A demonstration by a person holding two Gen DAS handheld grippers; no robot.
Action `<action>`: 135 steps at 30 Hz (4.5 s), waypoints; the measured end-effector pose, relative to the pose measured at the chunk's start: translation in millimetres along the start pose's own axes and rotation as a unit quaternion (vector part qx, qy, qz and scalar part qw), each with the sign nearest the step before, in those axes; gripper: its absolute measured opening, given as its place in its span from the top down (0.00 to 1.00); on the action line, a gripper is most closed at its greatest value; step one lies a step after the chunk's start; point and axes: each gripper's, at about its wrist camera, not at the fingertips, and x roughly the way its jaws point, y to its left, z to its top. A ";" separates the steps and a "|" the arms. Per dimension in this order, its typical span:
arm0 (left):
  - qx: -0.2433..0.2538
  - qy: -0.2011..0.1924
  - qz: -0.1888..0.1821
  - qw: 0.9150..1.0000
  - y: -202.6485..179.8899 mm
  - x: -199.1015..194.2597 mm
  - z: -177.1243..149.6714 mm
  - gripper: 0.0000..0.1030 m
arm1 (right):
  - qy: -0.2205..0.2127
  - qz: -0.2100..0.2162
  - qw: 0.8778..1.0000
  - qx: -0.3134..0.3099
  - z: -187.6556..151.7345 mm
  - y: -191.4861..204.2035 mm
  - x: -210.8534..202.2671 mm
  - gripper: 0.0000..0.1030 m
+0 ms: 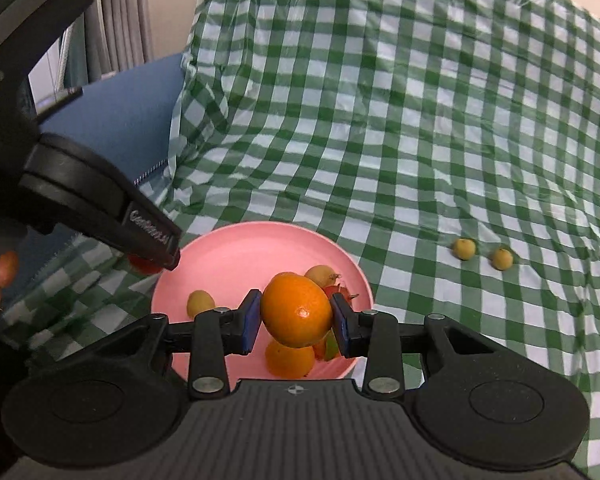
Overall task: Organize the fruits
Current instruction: 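Carry the tomato and small orange over the pink plate with both tools, then open both tools to drop the tomato and orange onto the plate, then grasp a yellow plum with the left tool while the right tool grasps another plum, then carry both yellow plums over the pink plate with both tools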
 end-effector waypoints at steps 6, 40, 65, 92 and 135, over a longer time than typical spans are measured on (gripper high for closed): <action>0.008 0.017 0.009 1.000 -1.0 27.5 5.6 0.66 | 0.021 0.004 1.000 -0.005 -3.9 -0.4 25.8 0.63; 0.028 -0.065 0.086 0.994 7.4 -136.9 -128.7 0.00 | -0.066 -0.016 0.997 0.042 -29.8 20.3 -158.1 0.04; 0.018 -0.110 0.094 0.989 4.8 -189.1 -150.2 0.00 | -0.110 -0.030 0.992 0.045 -42.5 24.8 -207.2 0.01; 0.142 -0.008 -0.026 0.990 -231.2 113.4 98.1 0.00 | -0.046 -0.139 0.988 0.053 -22.3 -229.2 70.8 0.03; 0.086 -0.039 -0.027 0.995 -96.7 -94.8 -37.1 0.72 | -0.096 -0.013 0.991 0.088 -52.2 -121.4 -110.2 0.74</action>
